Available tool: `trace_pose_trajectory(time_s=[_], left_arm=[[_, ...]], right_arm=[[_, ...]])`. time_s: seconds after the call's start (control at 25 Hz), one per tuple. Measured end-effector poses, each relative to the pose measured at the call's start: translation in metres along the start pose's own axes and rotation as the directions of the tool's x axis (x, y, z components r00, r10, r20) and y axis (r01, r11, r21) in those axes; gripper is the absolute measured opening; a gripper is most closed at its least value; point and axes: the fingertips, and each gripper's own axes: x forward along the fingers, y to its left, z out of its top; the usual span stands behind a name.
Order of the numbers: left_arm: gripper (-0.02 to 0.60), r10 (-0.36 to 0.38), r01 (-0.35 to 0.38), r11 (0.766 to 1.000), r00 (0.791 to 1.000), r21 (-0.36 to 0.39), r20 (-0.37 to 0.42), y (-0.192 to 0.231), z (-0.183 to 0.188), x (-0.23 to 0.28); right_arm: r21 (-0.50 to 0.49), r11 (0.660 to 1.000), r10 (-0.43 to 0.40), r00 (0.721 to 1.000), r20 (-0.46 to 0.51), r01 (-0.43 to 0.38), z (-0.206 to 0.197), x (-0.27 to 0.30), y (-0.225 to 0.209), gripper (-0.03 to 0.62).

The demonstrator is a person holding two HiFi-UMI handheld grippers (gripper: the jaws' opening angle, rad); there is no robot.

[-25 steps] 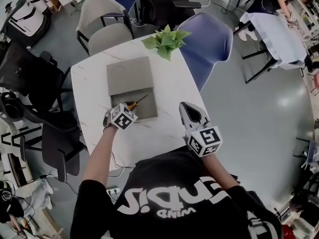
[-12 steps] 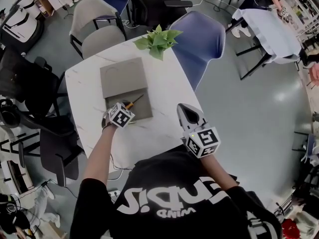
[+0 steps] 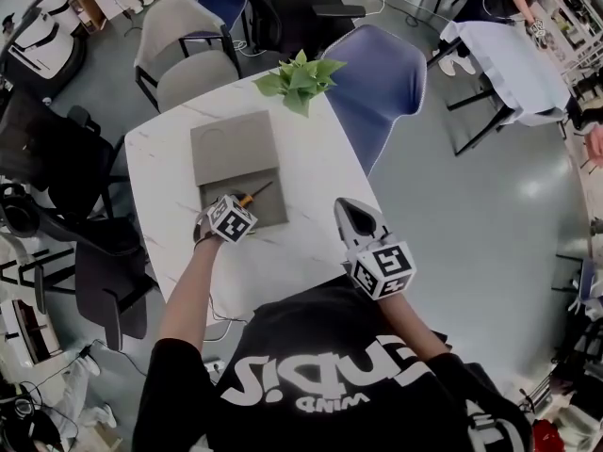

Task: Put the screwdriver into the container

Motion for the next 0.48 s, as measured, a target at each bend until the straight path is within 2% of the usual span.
trace_pose_trajectory(time_s=[0.16,0.28,0.48], left_arm=[[0.115,0.025,-0.025,0.999,1.0,0.035,0.016,-0.002,0.003,-0.01],[0.115,0.055,-0.057,0.998,0.997,0.029,0.052,0.001,0.008,-0.023],[0.058,0.121,-0.122,0.993,0.983,-0.004,0.135,0.008,0.022,-0.058]], right_arm=[[0.0,1.0,0.02,1.0,-0.006,-0.02,-0.001,0.004,0.003,0.009],[0.0,0.999,0.046,0.999,-0.012,-0.046,-0.003,0.008,0.008,0.01],[-0.013,0.995,0.097,0.995,-0.024,-0.097,-0.006,0.016,0.02,0.01]])
